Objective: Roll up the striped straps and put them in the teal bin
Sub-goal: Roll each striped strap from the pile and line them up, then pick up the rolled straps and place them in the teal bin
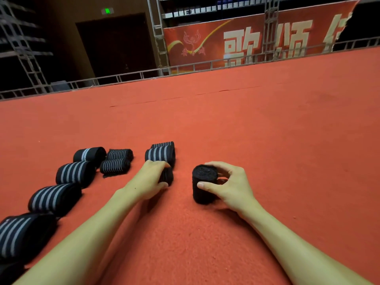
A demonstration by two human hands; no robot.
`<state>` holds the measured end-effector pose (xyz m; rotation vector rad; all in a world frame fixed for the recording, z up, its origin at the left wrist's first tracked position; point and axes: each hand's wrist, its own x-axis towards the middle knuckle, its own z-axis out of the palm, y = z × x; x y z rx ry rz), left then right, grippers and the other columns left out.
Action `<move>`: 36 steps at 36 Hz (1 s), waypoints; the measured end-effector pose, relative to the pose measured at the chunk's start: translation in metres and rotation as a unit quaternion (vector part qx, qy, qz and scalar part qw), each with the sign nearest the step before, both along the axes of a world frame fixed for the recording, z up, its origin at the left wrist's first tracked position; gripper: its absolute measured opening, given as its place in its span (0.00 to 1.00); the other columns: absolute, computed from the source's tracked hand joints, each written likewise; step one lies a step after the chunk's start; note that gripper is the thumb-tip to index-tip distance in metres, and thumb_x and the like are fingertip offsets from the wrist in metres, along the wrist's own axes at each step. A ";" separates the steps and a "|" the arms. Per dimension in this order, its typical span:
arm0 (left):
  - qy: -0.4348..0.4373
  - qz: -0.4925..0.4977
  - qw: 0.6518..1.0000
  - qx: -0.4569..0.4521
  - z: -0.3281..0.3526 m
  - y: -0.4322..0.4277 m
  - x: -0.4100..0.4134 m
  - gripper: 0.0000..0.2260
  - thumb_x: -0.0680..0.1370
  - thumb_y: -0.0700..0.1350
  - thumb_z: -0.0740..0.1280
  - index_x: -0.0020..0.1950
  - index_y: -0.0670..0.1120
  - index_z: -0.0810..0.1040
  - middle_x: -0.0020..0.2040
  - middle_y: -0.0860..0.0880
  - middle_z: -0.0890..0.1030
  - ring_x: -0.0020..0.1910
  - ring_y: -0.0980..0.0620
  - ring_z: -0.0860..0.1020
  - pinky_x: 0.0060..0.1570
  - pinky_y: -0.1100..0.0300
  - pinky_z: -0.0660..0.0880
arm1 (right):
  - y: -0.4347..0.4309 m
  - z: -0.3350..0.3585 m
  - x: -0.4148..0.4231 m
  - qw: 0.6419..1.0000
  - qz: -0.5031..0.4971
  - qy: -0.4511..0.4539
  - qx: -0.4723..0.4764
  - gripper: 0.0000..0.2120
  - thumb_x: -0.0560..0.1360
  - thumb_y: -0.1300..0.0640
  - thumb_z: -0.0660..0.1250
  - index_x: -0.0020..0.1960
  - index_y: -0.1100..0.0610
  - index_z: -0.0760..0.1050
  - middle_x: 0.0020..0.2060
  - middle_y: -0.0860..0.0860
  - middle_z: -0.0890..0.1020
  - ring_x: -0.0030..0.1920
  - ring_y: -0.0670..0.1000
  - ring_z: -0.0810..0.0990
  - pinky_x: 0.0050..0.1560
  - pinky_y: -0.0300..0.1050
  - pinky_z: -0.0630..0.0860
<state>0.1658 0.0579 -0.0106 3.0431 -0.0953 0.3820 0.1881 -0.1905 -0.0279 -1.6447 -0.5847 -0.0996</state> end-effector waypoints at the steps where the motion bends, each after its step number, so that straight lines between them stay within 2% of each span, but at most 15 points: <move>1: 0.004 0.006 1.000 0.005 -0.001 0.001 0.002 0.23 0.73 0.45 0.75 0.65 0.42 0.74 0.62 0.45 0.78 0.63 0.43 0.71 0.62 0.54 0.67 | 0.000 -0.001 0.000 1.000 0.000 0.002 0.000 0.20 0.62 0.63 0.82 0.48 0.45 0.82 0.44 0.43 0.86 0.46 0.45 0.84 0.52 0.50 0.80; 5: 0.042 0.037 0.998 0.016 -0.001 0.000 0.008 0.23 0.72 0.47 0.75 0.62 0.44 0.70 0.56 0.47 0.78 0.58 0.44 0.70 0.56 0.53 0.68 | 0.000 -0.002 0.001 1.000 0.001 0.008 -0.005 0.20 0.62 0.62 0.82 0.50 0.49 0.82 0.45 0.44 0.86 0.47 0.45 0.84 0.54 0.49 0.80; 9: 0.066 0.059 0.996 0.027 0.003 -0.009 0.012 0.24 0.70 0.46 0.76 0.60 0.45 0.67 0.44 0.50 0.72 0.53 0.47 0.66 0.50 0.52 0.69 | 0.001 -0.001 0.003 1.000 -0.001 0.011 -0.007 0.19 0.62 0.60 0.82 0.50 0.47 0.82 0.45 0.44 0.86 0.47 0.45 0.84 0.53 0.47 0.80; 12: 0.065 0.050 0.997 0.003 0.007 -0.009 0.011 0.24 0.70 0.46 0.76 0.59 0.46 0.67 0.47 0.49 0.73 0.53 0.48 0.65 0.50 0.54 0.67 | 0.000 -0.002 0.004 1.000 -0.002 0.016 -0.005 0.19 0.62 0.59 0.82 0.48 0.45 0.81 0.44 0.43 0.86 0.46 0.42 0.83 0.50 0.43 0.80; 16: 0.022 -0.002 0.997 -0.070 0.011 -0.004 -0.002 0.23 0.66 0.42 0.79 0.54 0.46 0.69 0.49 0.48 0.78 0.49 0.46 0.76 0.46 0.55 0.71 | 0.001 -0.004 0.006 1.000 -0.008 0.007 -0.003 0.19 0.62 0.59 0.82 0.48 0.45 0.81 0.44 0.44 0.86 0.47 0.43 0.83 0.52 0.41 0.78; 18: 0.005 -0.019 0.996 -0.089 0.016 -0.005 -0.012 0.23 0.64 0.42 0.80 0.52 0.48 0.72 0.45 0.51 0.80 0.45 0.50 0.78 0.45 0.61 0.73 | 0.002 -0.004 0.007 1.000 -0.011 0.004 0.002 0.19 0.62 0.59 0.82 0.47 0.45 0.81 0.44 0.44 0.86 0.46 0.43 0.83 0.50 0.38 0.77; 20: -0.006 -0.021 0.992 -0.126 0.024 -0.007 -0.023 0.22 0.62 0.46 0.82 0.49 0.49 0.74 0.44 0.55 0.80 0.43 0.56 0.78 0.43 0.67 0.72 | 0.003 -0.004 0.008 1.000 -0.017 0.001 0.006 0.19 0.62 0.58 0.82 0.47 0.44 0.80 0.44 0.44 0.86 0.46 0.42 0.83 0.49 0.36 0.76; 23: 0.028 -0.030 0.983 -0.180 0.030 -0.014 -0.038 0.24 0.58 0.57 0.79 0.48 0.54 0.74 0.47 0.56 0.82 0.46 0.59 0.80 0.49 0.63 0.74 | 0.004 -0.006 0.009 1.000 -0.021 0.004 0.004 0.18 0.62 0.58 0.82 0.48 0.45 0.81 0.44 0.43 0.86 0.46 0.42 0.83 0.49 0.35 0.76; 25: 0.054 -0.035 0.980 -0.189 0.025 -0.022 -0.045 0.23 0.59 0.54 0.79 0.48 0.54 0.72 0.46 0.56 0.82 0.42 0.61 0.79 0.47 0.62 0.75 | 0.005 -0.008 0.009 1.000 -0.016 0.003 0.001 0.19 0.62 0.58 0.82 0.50 0.48 0.82 0.45 0.44 0.86 0.46 0.41 0.83 0.50 0.35 0.75; 27: 0.060 -0.030 0.981 -0.180 0.015 -0.028 -0.048 0.22 0.63 0.46 0.81 0.47 0.54 0.70 0.42 0.55 0.81 0.38 0.63 0.75 0.42 0.66 0.72 | 0.006 -0.009 0.009 1.000 -0.009 -0.002 -0.006 0.20 0.62 0.57 0.82 0.52 0.50 0.83 0.46 0.44 0.86 0.47 0.42 0.83 0.51 0.35 0.75; 30: 0.044 -0.017 0.986 -0.157 0.006 -0.036 -0.044 0.22 0.65 0.46 0.81 0.50 0.54 0.72 0.47 0.56 0.80 0.44 0.63 0.76 0.44 0.74 0.67 | 0.007 -0.009 0.008 1.000 0.001 -0.011 -0.015 0.21 0.62 0.58 0.83 0.53 0.49 0.82 0.47 0.44 0.85 0.47 0.41 0.83 0.51 0.35 0.75; 32: 0.056 -0.008 0.990 -0.129 0.006 -0.040 -0.038 0.22 0.66 0.47 0.80 0.55 0.51 0.76 0.50 0.55 0.80 0.48 0.59 0.77 0.45 0.73 0.66 | 0.007 -0.009 0.008 1.000 0.004 -0.016 -0.018 0.22 0.62 0.58 0.82 0.54 0.50 0.82 0.48 0.44 0.85 0.47 0.41 0.83 0.51 0.36 0.75; 36: 0.111 -0.017 0.989 -0.093 0.014 -0.045 -0.033 0.22 0.69 0.50 0.78 0.61 0.49 0.79 0.52 0.54 0.81 0.52 0.59 0.77 0.50 0.69 0.69 | 0.007 -0.010 0.009 1.000 0.004 -0.016 -0.013 0.22 0.62 0.59 0.82 0.54 0.51 0.82 0.48 0.44 0.85 0.47 0.41 0.82 0.50 0.35 0.75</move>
